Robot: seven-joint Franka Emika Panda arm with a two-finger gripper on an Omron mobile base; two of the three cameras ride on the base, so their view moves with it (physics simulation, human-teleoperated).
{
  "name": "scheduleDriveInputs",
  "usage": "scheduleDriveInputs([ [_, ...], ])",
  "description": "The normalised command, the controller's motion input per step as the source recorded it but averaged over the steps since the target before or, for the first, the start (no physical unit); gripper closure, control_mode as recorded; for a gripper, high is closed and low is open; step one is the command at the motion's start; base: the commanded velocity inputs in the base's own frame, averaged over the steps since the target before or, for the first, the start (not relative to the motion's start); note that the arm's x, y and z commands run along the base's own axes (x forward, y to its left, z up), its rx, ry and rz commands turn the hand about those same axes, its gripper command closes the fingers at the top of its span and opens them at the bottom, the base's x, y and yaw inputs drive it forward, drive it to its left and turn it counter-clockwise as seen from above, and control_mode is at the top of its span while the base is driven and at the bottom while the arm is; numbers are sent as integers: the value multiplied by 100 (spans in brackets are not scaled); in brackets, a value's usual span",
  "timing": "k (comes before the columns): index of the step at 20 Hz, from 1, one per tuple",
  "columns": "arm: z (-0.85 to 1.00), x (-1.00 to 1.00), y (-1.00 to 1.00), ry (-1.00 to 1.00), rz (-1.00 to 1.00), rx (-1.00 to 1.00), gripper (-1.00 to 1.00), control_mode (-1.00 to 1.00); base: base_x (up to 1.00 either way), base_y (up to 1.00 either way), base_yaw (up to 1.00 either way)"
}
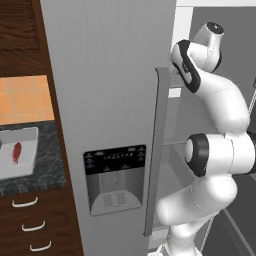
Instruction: Place one carrot and one steak in each tupperware on the nearby counter, to pack two identical lunches.
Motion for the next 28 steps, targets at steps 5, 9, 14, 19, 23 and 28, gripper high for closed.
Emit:
scheduleDriveInputs([
  [5,-2,-91,24,-9,-2,-1,100,-100,0,0,0],
  [9,1,-100,28,2,-3,0,100,-100,0,0,0],
  [14,0,-100,20,4,-1,0,100,-100,0,0,0],
  [19,-12,-100,2,0,0,0,100,-100,0,0,0],
  [23,-34,-100,13,0,0,0,100,-100,0,0,0],
  [28,-46,-80,33,0,0,0,100,100,-20,20,0],
])
